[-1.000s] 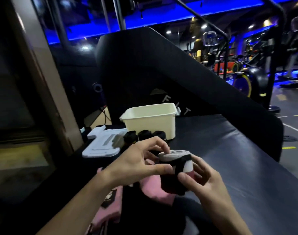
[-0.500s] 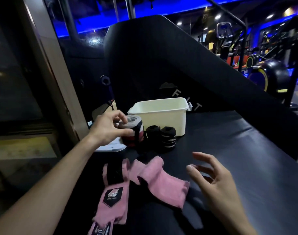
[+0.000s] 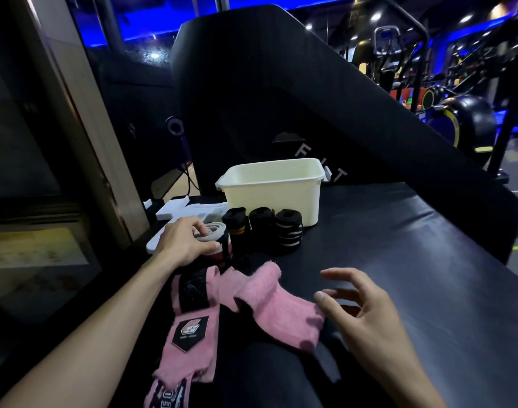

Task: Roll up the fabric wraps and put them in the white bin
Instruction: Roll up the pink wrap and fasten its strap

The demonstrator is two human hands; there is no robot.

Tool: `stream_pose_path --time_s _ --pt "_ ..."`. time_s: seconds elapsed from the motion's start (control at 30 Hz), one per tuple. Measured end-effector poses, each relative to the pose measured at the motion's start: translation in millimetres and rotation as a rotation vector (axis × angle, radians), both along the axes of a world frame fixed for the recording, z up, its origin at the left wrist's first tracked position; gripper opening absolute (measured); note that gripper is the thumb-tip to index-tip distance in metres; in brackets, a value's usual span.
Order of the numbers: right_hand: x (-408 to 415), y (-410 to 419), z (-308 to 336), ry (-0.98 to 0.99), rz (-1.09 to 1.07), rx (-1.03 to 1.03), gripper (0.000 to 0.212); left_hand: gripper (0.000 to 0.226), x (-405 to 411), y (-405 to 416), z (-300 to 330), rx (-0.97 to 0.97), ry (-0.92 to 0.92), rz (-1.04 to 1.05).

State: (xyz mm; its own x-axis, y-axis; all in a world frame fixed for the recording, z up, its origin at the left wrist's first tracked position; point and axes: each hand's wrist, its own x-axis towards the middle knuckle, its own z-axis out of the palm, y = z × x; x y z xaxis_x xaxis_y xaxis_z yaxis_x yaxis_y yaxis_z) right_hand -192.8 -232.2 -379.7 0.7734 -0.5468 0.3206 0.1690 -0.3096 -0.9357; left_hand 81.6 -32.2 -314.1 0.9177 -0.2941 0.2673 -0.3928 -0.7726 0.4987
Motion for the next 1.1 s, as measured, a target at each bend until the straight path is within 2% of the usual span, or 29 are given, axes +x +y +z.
stream_pose_path --time_s 0.13,0.2,0.27,0.33,0.4,0.43,0.5,0.6,0.7,0.8,0.9,1.1 --pt "0 3 -1 0.062 0.015 -0.053 0.027 0.032 -3 6 5 0.117 0.018 -0.07" --pt "0 3 -3 0.087 0.02 -0.085 0.027 0.029 -11 10 13 0.211 -0.052 -0.138" --pt "-1 4 -4 0.103 0.024 -0.124 0.027 0.022 -29 14 21 0.251 -0.147 -0.278" --pt "-2 5 -5 0.107 0.017 -0.161 0.026 0.022 -59 20 27 0.318 -0.072 -0.486" --pt "-3 6 -5 0.107 0.008 -0.166 0.025 0.039 -91 23 23 0.393 0.073 -0.614" --pt "-4 7 -5 0.107 0.006 -0.166 0.025 0.049 -104 22 17 0.4 0.086 -0.622" --pt "-6 8 -4 0.107 -0.001 -0.167 0.025 0.047 -118 16 1 0.391 -0.023 -0.531" --pt "-11 10 -5 0.096 -0.017 -0.186 0.027 0.025 -132 -3 -6 0.269 -0.175 -0.391" --pt "-21 5 -3 0.039 -0.061 -0.221 0.029 0.011 -149 -24 -1 -0.026 -0.128 -0.466" --pt "-35 -5 4 -0.066 -0.09 -0.179 0.021 0.016 -172 -43 9 -0.276 0.046 -0.608" --pt "-53 -14 14 -0.143 -0.085 -0.038 0.018 0.019 -188 -60 6 -0.336 0.045 -0.761" --pt "-75 -20 8 -0.012 -0.045 0.001 0.015 0.03 -204 -70 -31 -0.442 0.032 -0.745"
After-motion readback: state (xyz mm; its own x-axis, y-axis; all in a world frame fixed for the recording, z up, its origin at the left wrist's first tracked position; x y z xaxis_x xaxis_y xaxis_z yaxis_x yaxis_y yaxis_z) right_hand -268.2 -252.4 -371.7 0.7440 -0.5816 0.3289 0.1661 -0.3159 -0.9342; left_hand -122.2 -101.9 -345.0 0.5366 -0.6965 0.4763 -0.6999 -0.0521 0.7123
